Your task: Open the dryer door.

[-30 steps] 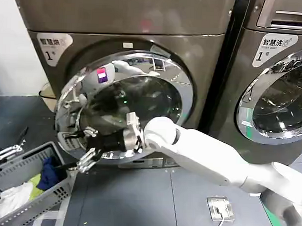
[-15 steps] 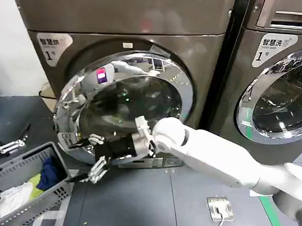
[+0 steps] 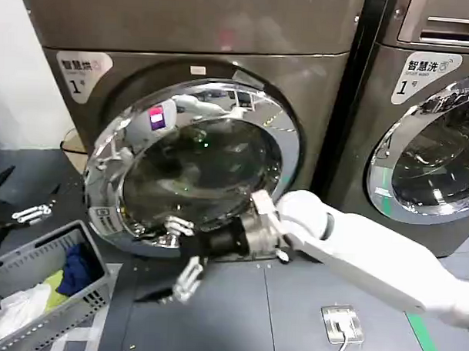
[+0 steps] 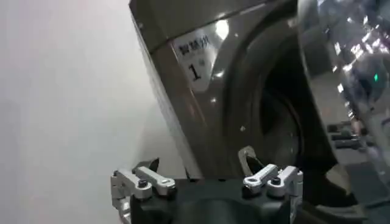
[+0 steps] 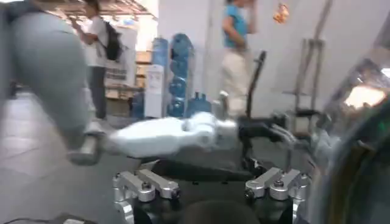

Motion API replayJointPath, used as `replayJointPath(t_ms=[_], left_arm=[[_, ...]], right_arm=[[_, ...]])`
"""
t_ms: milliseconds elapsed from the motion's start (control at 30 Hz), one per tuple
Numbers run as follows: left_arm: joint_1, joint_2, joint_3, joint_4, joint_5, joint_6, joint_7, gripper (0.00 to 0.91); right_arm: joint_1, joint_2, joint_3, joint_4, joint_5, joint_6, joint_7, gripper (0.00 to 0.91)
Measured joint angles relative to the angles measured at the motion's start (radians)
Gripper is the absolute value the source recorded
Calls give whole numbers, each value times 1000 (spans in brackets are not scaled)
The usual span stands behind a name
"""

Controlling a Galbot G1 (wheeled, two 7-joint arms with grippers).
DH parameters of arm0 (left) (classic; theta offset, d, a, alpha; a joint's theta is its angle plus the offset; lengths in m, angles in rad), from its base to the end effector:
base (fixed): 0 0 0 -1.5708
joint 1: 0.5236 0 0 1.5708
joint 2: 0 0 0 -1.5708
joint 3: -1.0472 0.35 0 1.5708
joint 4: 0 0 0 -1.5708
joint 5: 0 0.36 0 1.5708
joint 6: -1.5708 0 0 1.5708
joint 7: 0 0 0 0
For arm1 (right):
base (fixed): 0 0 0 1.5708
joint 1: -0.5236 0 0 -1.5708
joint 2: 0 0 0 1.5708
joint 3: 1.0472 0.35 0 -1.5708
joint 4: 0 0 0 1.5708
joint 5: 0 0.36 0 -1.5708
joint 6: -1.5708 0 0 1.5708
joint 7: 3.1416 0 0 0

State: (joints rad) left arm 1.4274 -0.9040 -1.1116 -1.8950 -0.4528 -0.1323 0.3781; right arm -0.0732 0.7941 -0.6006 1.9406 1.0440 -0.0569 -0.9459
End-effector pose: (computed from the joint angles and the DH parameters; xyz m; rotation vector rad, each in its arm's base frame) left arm 0.2385 0.2943 -0.1684 0.1895 2.8130 0.6137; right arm 0.3867 0.0618 -0.0875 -2.5330 1.6775 -0.2056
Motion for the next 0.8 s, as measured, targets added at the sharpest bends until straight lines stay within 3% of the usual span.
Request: replayJointPath(t_ms=[233,467,600,800], left_arm=[[-107,76,96,82,-9,-25,18,907],[-216,141,203,161,-80,-62,85,907],[-257,162,251,195,-112,-76,148,907],[-278,174,295,202,-124,-95,215,907]], right_arm=[[-133,-141,155,76,24,9,-51,907],[-407,-284,488,145,48,35,-72,907],[-536,-340,648,154,69,56,-61,907],[-590,-410,768,136,105,70,-30,907]])
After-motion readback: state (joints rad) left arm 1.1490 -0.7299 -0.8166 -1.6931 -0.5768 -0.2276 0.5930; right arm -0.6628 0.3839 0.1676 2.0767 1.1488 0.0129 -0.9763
